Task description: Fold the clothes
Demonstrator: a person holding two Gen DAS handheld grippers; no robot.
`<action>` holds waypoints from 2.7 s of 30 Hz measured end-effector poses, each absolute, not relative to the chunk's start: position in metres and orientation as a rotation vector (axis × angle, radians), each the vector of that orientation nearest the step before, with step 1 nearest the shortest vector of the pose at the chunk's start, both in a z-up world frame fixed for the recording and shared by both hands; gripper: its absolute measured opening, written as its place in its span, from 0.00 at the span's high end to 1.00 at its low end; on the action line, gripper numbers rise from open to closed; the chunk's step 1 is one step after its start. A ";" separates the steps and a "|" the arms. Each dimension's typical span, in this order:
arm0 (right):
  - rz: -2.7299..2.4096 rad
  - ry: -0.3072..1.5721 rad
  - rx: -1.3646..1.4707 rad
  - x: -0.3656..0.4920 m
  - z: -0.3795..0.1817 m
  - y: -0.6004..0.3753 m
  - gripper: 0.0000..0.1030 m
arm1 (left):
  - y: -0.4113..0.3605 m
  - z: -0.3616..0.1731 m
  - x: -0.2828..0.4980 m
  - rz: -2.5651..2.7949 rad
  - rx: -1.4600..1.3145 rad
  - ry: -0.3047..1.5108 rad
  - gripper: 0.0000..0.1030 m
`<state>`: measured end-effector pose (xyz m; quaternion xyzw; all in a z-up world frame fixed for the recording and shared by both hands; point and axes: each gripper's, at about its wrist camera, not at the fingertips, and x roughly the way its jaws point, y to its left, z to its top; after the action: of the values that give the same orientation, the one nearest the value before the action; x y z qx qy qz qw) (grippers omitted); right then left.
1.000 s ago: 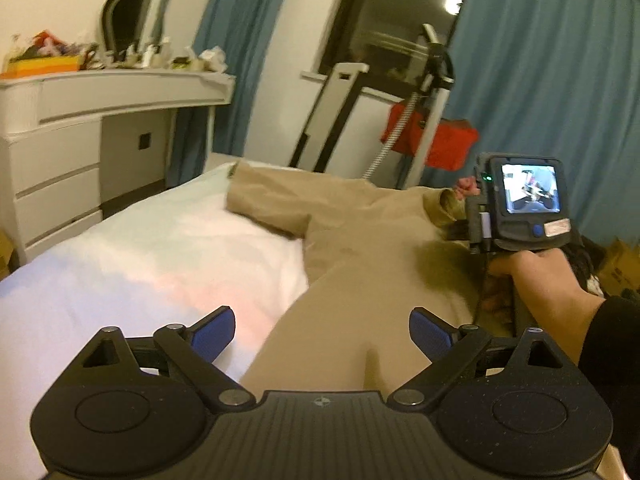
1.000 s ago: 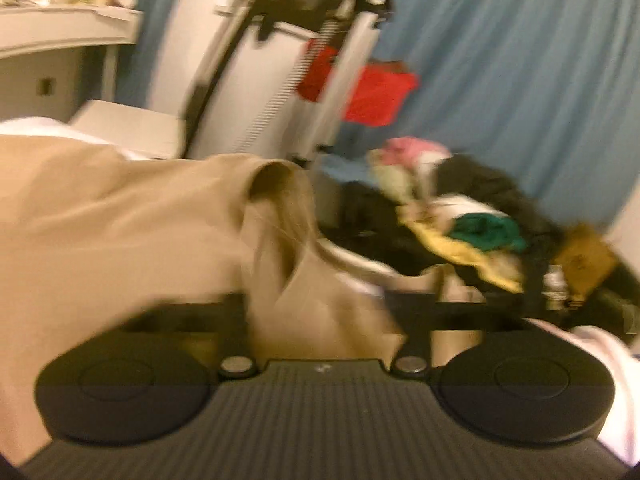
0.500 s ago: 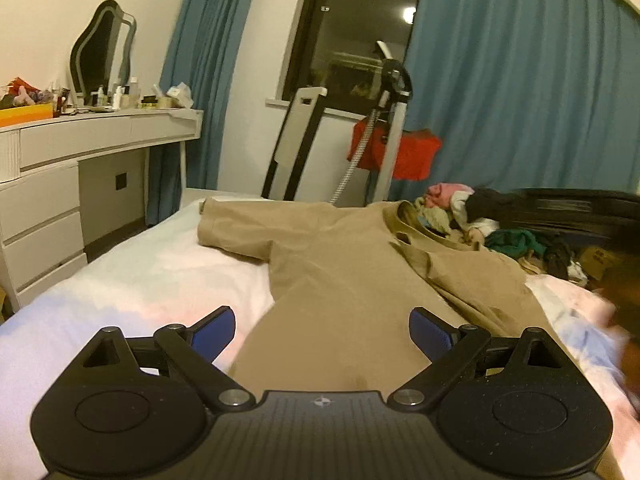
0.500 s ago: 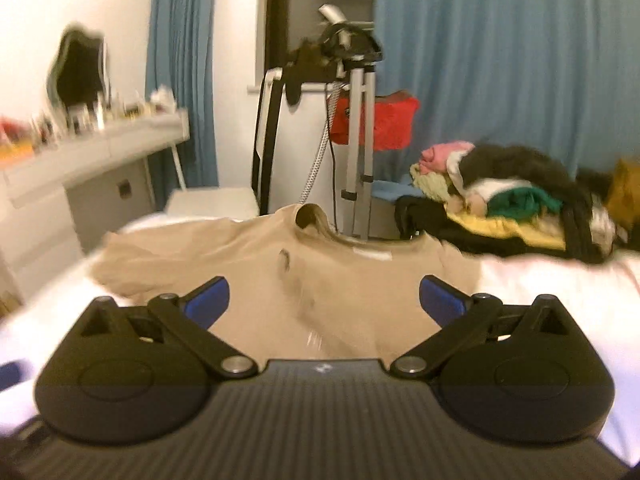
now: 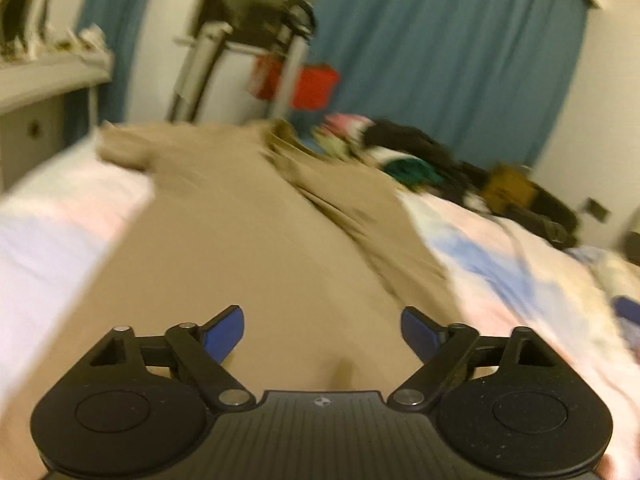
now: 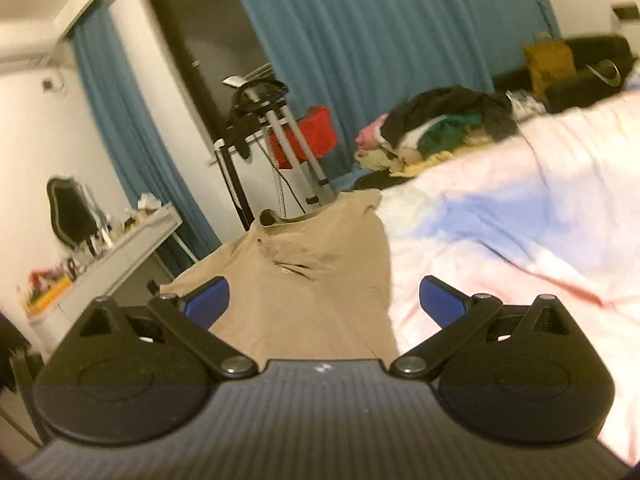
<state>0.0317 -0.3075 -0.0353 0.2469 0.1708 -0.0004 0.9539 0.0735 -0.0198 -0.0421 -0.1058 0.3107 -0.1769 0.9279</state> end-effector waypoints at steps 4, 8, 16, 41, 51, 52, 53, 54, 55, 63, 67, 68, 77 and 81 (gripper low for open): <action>0.014 0.358 0.588 0.036 -0.041 -0.326 0.00 | -0.049 -0.055 0.061 -0.504 -0.269 0.713 0.27; 0.048 0.406 0.652 0.043 -0.052 -0.335 0.00 | -0.074 -0.082 0.057 -0.686 -0.383 0.839 0.45; 0.083 0.470 0.742 0.052 -0.069 -0.344 0.00 | -0.110 -0.141 0.064 -0.909 -0.553 1.129 0.60; 0.043 0.518 0.696 0.060 -0.072 -0.344 0.00 | 0.007 -0.100 0.064 -0.583 -0.526 1.118 0.98; 0.006 0.530 0.567 0.061 -0.072 -0.326 0.00 | 0.002 -0.074 0.118 -0.527 -0.519 1.039 0.45; -0.002 0.528 0.543 0.063 -0.072 -0.322 0.00 | 0.001 -0.070 0.130 -0.517 -0.522 1.013 0.43; -0.011 0.526 0.523 0.066 -0.073 -0.319 0.00 | -0.004 -0.065 0.146 -0.509 -0.518 0.982 0.42; -0.018 0.524 0.506 0.069 -0.073 -0.316 0.00 | -0.011 -0.061 0.163 -0.500 -0.512 0.949 0.42; -0.020 0.523 0.492 0.072 -0.074 -0.314 0.00 | -0.018 -0.058 0.180 -0.492 -0.506 0.917 0.41; -0.053 0.547 0.447 0.110 -0.094 -0.310 0.00 | -0.059 -0.080 0.315 -0.364 -0.536 0.762 0.38; -0.070 0.572 0.457 0.136 -0.110 -0.315 0.00 | -0.063 -0.103 0.360 -0.311 -0.529 0.756 0.42; -0.075 0.582 0.467 0.141 -0.115 -0.318 0.00 | -0.068 -0.108 0.370 -0.290 -0.517 0.755 0.43; -0.113 0.608 0.546 0.165 -0.143 -0.335 0.00 | -0.086 -0.088 0.416 -0.210 -0.295 0.660 0.97; -0.110 0.597 0.521 0.168 -0.146 -0.333 0.00 | -0.092 -0.075 0.421 -0.184 -0.187 0.655 0.94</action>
<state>0.1676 -0.3332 -0.1457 0.2535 0.2908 -0.0534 0.9210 0.4205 -0.0923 -0.0753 -0.0916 0.3209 -0.0901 0.9384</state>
